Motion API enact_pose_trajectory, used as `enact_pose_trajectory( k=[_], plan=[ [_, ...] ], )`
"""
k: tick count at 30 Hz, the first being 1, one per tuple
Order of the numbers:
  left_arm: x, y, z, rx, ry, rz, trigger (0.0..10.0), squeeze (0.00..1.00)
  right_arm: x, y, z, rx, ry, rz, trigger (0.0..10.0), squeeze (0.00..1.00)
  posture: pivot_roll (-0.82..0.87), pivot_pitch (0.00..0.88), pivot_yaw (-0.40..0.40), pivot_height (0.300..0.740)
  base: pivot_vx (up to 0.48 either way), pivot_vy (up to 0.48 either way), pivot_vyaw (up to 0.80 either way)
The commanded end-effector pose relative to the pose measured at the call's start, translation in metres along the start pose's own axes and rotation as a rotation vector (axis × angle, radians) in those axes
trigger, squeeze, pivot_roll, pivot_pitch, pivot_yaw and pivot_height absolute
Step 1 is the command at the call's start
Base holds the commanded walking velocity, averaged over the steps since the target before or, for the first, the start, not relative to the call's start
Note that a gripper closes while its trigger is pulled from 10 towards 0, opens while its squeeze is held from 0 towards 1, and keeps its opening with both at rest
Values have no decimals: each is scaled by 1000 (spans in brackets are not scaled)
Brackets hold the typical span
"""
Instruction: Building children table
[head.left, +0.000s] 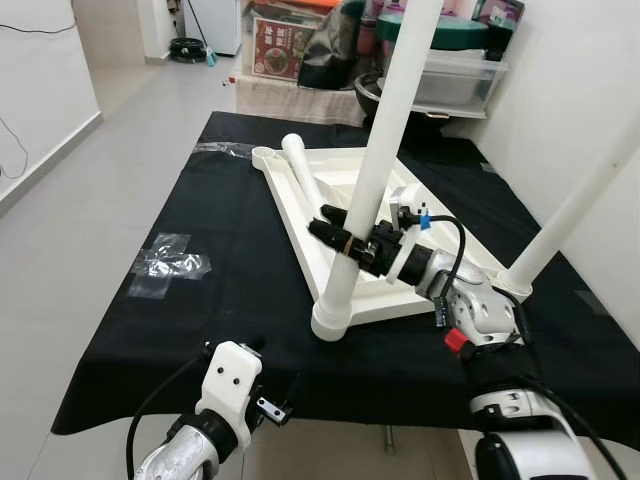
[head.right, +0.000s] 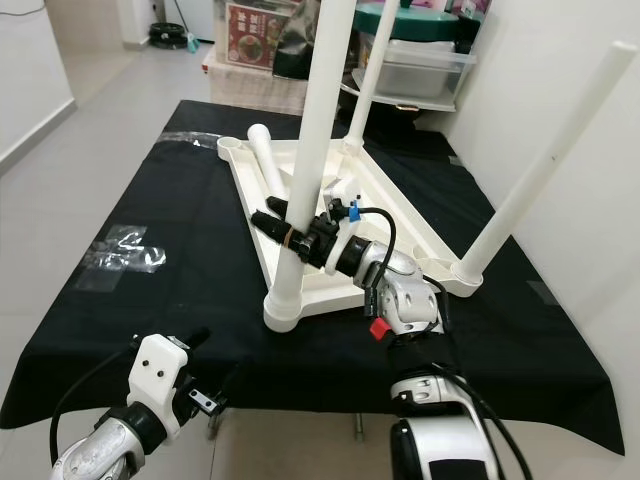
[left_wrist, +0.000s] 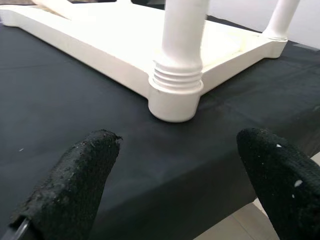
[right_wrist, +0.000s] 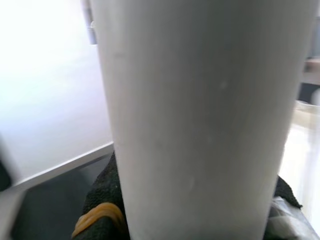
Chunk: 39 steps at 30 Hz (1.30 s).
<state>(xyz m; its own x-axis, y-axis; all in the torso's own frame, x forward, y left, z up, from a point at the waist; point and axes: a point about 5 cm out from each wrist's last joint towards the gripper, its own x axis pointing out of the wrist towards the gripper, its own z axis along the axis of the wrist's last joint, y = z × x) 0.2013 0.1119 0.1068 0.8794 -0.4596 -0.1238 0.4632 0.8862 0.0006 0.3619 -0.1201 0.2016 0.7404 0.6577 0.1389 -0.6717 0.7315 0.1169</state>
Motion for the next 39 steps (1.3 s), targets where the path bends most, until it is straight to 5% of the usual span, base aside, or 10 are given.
enact_pose_trajectory(
  k=[1,6,15,16,17,18,22,23,29,39],
  plan=[
    [0,-1,-1,-6,-3,-6,10000,0,-29,-37,-5,12,-7,-571,0,0,129,0,-133,740,0,0,0],
    [0,0,-1,-4,-1,-11,10000,0,-65,-38,-15,1,-13,-1026,0,0,132,0,-136,740,0,0,0],
    [0,1,0,-1,-3,-6,10000,0,-62,-7,-32,105,8,-1167,0,0,137,7,-137,740,0,0,0],
    [0,1,0,-3,-3,-5,10000,0,-45,3,-27,108,-34,-1053,10000,408,134,8,-138,740,0,0,0],
    [0,1,0,-3,-3,-5,10000,0,-45,3,-27,108,-34,-1053,10000,408,134,8,-138,740,0,0,0],
    [1,1,0,-4,-2,-5,10000,0,-38,8,-25,126,-58,-1005,10000,1000,134,9,-140,740,0,0,0],
    [1,1,0,-5,-2,-5,10000,0,-34,10,-22,115,-75,-981,10000,1000,132,10,-136,740,0,0,0],
    [1,1,0,-5,-3,-5,10000,0,-38,1,-18,120,-119,-1003,10000,0,129,10,-138,740,0,0,0],
    [2,2,0,-7,-3,-6,10000,0,-43,-23,1,151,-256,-821,10000,0,124,10,-134,740,0,0,0],
    [3,2,0,-8,-2,-9,10000,0,-42,-14,1,187,-83,-114,10000,0,126,8,-132,740,0,0,0]
  ],
)
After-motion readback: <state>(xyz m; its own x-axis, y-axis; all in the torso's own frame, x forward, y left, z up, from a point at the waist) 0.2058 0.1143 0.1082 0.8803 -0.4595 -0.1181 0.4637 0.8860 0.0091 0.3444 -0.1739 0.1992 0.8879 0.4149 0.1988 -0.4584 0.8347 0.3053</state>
